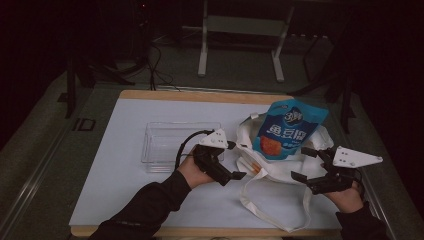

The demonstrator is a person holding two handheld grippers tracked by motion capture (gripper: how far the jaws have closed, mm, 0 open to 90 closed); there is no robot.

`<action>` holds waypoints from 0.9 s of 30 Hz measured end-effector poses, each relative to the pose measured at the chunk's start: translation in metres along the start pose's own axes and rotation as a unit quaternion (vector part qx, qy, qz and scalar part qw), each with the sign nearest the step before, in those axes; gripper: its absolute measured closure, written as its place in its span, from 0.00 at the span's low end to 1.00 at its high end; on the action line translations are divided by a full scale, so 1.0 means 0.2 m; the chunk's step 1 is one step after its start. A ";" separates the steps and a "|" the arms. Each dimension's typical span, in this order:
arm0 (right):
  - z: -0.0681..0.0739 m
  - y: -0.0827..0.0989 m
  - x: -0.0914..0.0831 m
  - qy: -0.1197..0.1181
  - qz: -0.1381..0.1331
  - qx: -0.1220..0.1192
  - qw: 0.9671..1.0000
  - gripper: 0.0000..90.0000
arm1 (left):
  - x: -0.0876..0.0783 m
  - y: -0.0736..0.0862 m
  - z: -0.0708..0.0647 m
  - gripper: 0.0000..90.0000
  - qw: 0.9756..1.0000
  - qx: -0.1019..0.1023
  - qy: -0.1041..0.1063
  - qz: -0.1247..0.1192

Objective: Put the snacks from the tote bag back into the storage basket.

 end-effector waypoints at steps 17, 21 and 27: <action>-0.20 -0.01 -0.05 0.031 0.002 0.018 0.999 0.14 | 0.12 -0.22 0.18 0.02 0.999 0.008 -0.016 -0.027; -0.25 0.00 -0.04 0.033 0.011 0.023 0.999 0.15 | 0.17 -0.24 0.22 0.02 1.000 0.011 -0.021 -0.020; -0.32 0.02 -0.03 0.037 0.018 0.034 0.999 0.15 | 0.26 -0.27 0.28 0.02 1.000 0.007 -0.019 -0.016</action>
Point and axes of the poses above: each handheld gripper's, and its own axes: x roughly forward along the jaws, y roughly out of its underside, z roughly to its left, the point moved 8 cm from there along x, roughly forward along the jaws, and after that the axes turned 6 degrees about z, right-handed, at the moved point
